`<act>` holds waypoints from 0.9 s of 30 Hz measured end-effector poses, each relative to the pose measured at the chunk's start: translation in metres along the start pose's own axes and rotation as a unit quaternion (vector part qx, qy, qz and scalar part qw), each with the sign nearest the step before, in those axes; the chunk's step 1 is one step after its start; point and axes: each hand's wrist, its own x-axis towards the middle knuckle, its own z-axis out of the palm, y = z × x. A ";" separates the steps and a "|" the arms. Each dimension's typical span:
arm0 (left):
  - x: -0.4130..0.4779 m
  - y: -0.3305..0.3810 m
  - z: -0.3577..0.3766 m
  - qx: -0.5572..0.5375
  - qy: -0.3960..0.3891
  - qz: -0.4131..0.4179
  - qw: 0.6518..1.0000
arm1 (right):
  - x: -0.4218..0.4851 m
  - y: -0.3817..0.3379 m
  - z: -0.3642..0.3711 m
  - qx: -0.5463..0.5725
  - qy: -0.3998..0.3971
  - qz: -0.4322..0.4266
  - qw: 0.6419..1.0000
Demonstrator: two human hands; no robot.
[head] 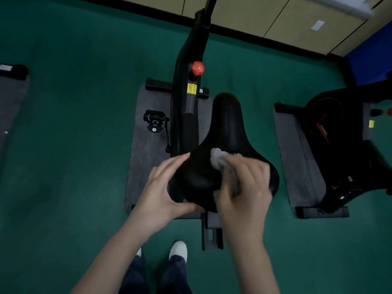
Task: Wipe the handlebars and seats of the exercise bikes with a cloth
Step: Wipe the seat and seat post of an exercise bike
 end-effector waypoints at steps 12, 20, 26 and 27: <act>-0.001 0.001 0.000 0.013 -0.003 -0.001 1.000 | 0.038 0.008 -0.018 0.063 -0.156 0.000 0.986; -0.001 0.000 0.001 0.008 -0.003 -0.001 1.000 | 0.078 0.018 -0.012 0.064 -0.069 0.035 0.995; 0.000 0.002 0.000 0.010 -0.001 -0.001 1.000 | 0.049 0.008 -0.006 0.038 -0.184 -0.068 0.980; 0.000 0.002 0.000 0.008 0.000 0.000 1.000 | 0.048 0.006 -0.008 0.045 -0.199 -0.080 0.976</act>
